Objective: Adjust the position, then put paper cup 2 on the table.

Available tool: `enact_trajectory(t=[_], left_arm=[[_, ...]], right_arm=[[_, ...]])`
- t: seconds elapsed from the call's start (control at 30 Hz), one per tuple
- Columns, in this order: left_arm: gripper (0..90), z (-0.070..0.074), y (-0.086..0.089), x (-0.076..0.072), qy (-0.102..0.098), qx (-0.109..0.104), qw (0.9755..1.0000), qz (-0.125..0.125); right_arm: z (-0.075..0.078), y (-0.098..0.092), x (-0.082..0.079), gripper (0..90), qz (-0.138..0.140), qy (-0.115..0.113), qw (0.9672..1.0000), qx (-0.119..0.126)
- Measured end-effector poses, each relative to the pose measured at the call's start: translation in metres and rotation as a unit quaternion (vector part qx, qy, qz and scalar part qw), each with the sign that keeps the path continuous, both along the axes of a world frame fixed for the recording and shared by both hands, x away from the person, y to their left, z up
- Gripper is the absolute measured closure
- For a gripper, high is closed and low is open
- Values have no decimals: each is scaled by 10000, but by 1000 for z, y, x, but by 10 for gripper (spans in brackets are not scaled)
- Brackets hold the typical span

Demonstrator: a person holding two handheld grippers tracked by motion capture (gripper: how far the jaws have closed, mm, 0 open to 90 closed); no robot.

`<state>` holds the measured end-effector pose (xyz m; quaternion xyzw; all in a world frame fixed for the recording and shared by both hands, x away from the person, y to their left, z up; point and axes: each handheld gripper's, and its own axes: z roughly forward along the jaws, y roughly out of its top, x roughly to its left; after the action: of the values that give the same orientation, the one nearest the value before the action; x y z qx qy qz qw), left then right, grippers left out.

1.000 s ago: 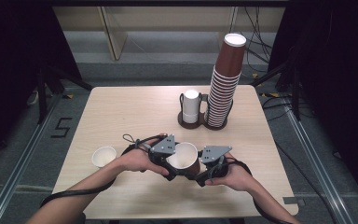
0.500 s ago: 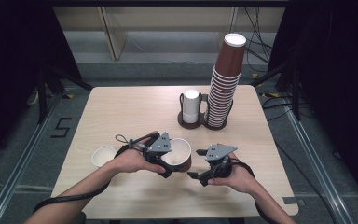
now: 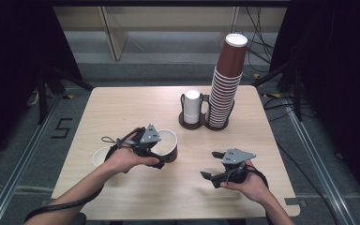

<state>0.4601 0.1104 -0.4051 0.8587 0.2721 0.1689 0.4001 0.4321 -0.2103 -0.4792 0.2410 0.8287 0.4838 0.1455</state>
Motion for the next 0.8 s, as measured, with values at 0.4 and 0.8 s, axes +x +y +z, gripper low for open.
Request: enact_trajectory(t=[0.4, 0.8], left_arm=[[110, 1, 15, 6, -136, -335, 9981, 494], [110, 2, 25, 19, -127, -96, 9939, 1088]], right_arm=[[-7, -15, 1, 149, -614, -109, 9975, 319], [-8, -20, 3, 151, -1213, -195, 9915, 432]])
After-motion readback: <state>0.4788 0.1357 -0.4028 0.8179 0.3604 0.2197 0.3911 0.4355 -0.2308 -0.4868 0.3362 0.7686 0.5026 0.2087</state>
